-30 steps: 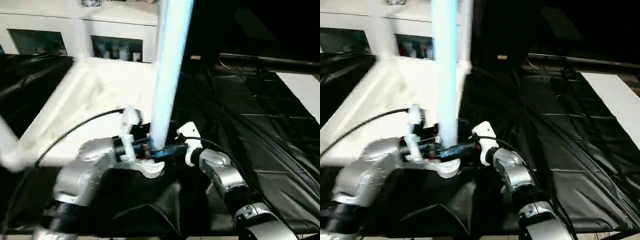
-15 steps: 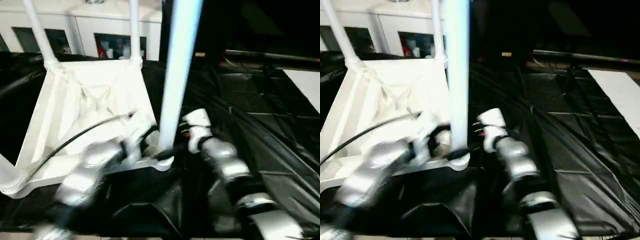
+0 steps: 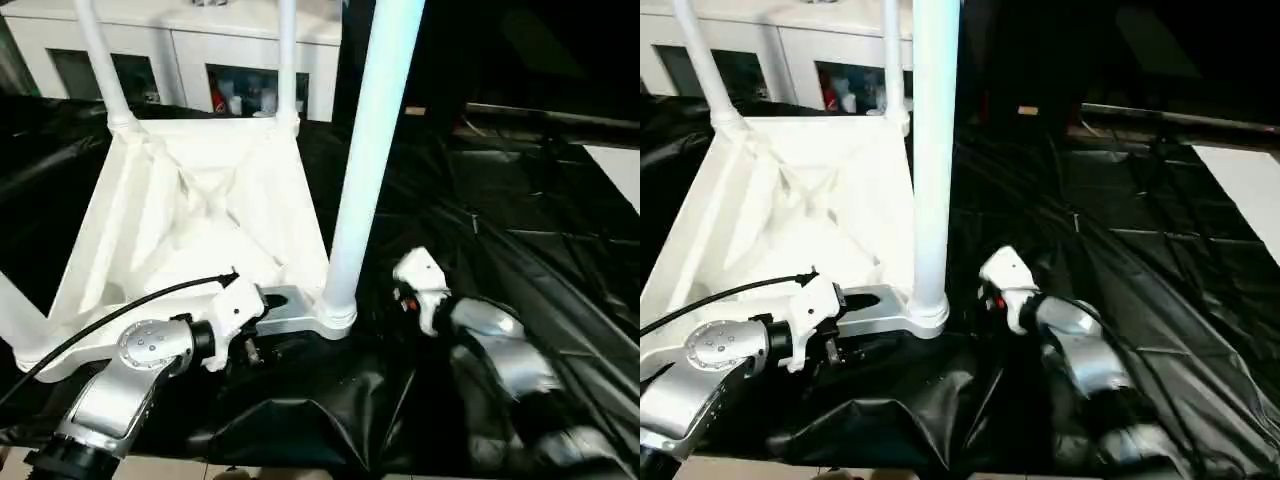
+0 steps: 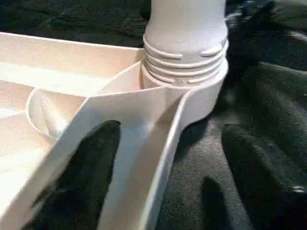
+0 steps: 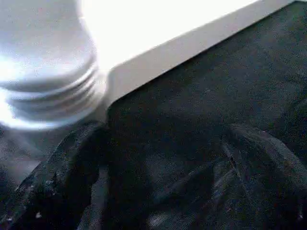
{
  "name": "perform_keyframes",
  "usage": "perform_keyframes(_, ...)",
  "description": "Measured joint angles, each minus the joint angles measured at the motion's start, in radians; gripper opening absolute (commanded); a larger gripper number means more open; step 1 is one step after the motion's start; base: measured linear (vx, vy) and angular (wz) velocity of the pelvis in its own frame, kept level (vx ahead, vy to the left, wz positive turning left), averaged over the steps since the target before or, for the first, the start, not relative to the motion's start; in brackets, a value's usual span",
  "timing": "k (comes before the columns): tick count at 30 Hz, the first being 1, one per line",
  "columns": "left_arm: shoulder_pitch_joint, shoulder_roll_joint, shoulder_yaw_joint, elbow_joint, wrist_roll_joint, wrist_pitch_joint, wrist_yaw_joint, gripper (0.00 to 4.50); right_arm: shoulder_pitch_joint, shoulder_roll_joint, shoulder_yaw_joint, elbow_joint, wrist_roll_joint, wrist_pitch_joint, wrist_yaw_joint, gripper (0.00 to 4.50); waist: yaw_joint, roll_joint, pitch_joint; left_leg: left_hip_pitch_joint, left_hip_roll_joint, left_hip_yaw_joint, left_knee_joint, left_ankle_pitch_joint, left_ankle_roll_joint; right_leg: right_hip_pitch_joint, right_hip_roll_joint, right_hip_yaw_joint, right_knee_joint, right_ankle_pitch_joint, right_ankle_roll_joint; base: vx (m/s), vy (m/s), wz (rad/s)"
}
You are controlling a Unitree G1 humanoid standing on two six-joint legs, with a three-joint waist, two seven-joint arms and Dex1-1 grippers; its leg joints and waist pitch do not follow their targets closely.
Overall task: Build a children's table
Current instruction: Rotate table base
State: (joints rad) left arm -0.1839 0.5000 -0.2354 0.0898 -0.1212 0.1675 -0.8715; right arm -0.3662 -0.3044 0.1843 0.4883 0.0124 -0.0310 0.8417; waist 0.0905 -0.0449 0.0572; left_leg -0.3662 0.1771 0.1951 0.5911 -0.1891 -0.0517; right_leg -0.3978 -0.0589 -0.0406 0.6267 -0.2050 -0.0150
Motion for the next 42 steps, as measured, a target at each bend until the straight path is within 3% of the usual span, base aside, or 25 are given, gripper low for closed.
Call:
perform_keyframes(8, -0.083, 0.004, -0.011, 0.105, 0.004, -0.046, -0.067, 2.86, 0.054, -0.063, 0.067, -0.147, 0.035, 0.052, 0.156, 4.29, 0.004, 0.000, 0.000, 0.000, 0.000, 0.000, 0.000, 0.000, 0.000, 0.000, 0.000, 0.000, 0.000, 0.000, 0.000, 0.000, 0.000, 0.00)
perform_keyframes(16, -0.159, 0.034, -0.033, 0.203, 0.019, -0.084, -0.155, 2.22, 0.077, -0.110, 0.069, -0.210, 0.037, 0.088, 0.195, 4.29, 0.005, 0.003, 0.000, 0.000, 0.000, -0.001, 0.001, 0.000, 0.000, 0.000, 0.000, -0.001, 0.001, 0.002, -0.001, 0.000, 0.000, 0.00)
perform_keyframes(18, -0.184, 0.042, -0.039, 0.234, 0.030, -0.094, -0.170, 1.88, 0.082, -0.115, 0.069, -0.217, 0.037, 0.096, 0.204, 4.29, 0.005, 0.004, 0.000, 0.000, 0.000, -0.001, 0.001, 0.000, 0.000, 0.000, 0.000, -0.001, 0.001, 0.002, -0.001, 0.000, 0.000, 0.00)
perform_keyframes(21, -0.215, 0.043, -0.045, 0.274, 0.039, -0.105, -0.195, 1.82, 0.095, -0.135, 0.070, -0.237, 0.037, 0.110, 0.206, 4.29, 0.006, 0.007, 0.001, 0.000, 0.000, -0.001, 0.002, 0.000, 0.000, 0.000, 0.000, 0.000, 0.001, 0.003, -0.001, 0.000, 0.000, 0.00)
perform_keyframes(29, -0.281, 0.050, -0.050, 0.311, 0.059, -0.108, -0.234, 1.17, 0.102, -0.139, 0.072, -0.258, 0.036, 0.121, 0.206, 4.29, 0.013, 0.018, 0.001, 0.000, 0.000, -0.001, 0.002, 0.000, 0.000, 0.001, 0.000, -0.001, 0.001, 0.003, -0.001, 0.000, 0.000, 0.00)
perform_keyframes(39, -0.303, 0.066, -0.078, 0.365, 0.100, -0.144, -0.253, 0.31, 0.105, -0.147, 0.081, -0.273, 0.034, 0.138, 0.205, 4.29, 0.009, 0.023, 0.003, -0.001, 0.000, -0.001, 0.002, 0.000, 0.000, 0.000, 0.000, -0.001, 0.001, 0.003, -0.001, 0.000, 0.000, 0.00)
perform_keyframes(42, -0.313, 0.075, -0.085, 0.369, 0.110, -0.147, -0.270, 0.24, 0.105, -0.146, 0.086, -0.273, 0.033, 0.138, 0.205, 4.29, 0.005, 0.023, 0.003, 0.000, 0.000, -0.001, 0.002, 0.000, 0.000, 0.000, 0.000, 0.000, 0.001, 0.003, -0.001, 0.000, 0.000, 0.00)
